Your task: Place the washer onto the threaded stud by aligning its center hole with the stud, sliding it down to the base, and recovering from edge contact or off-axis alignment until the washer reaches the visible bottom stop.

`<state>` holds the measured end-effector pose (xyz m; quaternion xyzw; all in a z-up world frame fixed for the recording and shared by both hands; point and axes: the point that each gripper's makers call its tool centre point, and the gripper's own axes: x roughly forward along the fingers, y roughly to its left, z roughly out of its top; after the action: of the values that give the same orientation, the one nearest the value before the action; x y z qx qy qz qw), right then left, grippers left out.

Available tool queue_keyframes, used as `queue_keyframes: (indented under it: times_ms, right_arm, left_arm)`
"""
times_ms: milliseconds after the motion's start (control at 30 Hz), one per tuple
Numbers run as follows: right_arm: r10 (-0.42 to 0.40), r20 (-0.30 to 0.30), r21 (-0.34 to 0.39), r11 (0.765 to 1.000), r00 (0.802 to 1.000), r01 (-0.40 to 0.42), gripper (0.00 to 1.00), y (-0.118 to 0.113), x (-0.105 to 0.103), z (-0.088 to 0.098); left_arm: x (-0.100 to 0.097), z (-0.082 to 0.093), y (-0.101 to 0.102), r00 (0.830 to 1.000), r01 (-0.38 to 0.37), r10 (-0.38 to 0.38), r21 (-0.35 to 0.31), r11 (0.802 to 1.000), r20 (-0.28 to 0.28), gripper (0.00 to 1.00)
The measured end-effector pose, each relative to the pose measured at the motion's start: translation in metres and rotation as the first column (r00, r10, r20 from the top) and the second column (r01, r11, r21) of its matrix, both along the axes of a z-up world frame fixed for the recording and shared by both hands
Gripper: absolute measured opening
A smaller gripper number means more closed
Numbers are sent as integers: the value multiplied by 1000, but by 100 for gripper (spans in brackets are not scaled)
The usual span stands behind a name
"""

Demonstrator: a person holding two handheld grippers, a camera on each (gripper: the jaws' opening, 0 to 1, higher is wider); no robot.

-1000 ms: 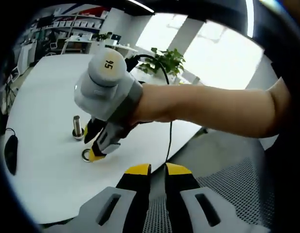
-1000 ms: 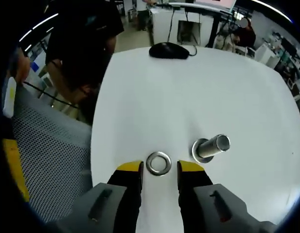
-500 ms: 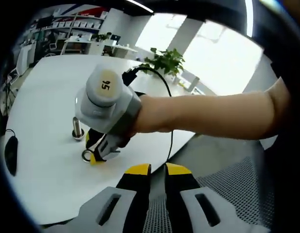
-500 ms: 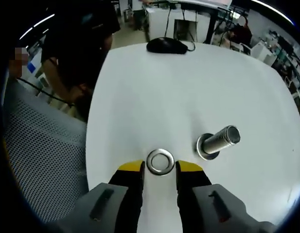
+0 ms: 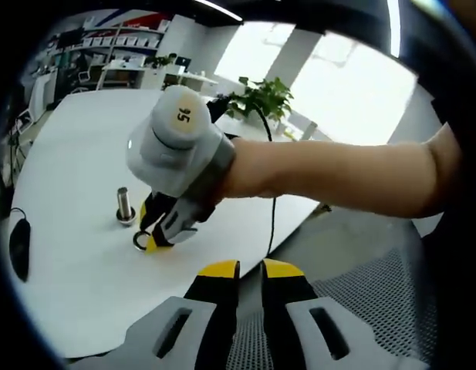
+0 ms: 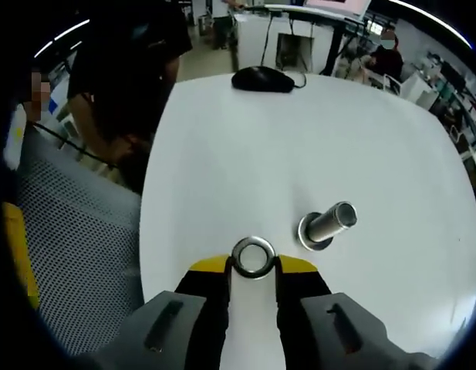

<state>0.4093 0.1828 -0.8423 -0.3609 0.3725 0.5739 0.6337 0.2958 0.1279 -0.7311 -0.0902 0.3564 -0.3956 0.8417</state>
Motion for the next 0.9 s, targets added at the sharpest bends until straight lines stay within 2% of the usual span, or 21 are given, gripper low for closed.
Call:
queue_keyframes:
  times_ms: [233, 400, 533, 900]
  right_arm:
    - [-8, 9, 14, 1000, 1000, 8, 22, -5, 10, 23]
    - [4, 36, 12, 1000, 999, -5, 22, -6, 16, 38]
    - [10, 54, 21, 1000, 998, -11, 22, -2, 23, 49]
    - [23, 92, 14, 1000, 995, -24, 22, 13, 45, 56]
  left_arm:
    - [0, 0, -1, 1000, 1, -1, 4, 1000, 6, 8]
    - [1, 1, -1, 1000, 1, -1, 13, 1000, 17, 8]
    - [0, 0, -1, 1000, 0, 0, 5, 1000, 5, 8]
    - [1, 0, -1, 1000, -8, 8, -2, 1000, 0, 8]
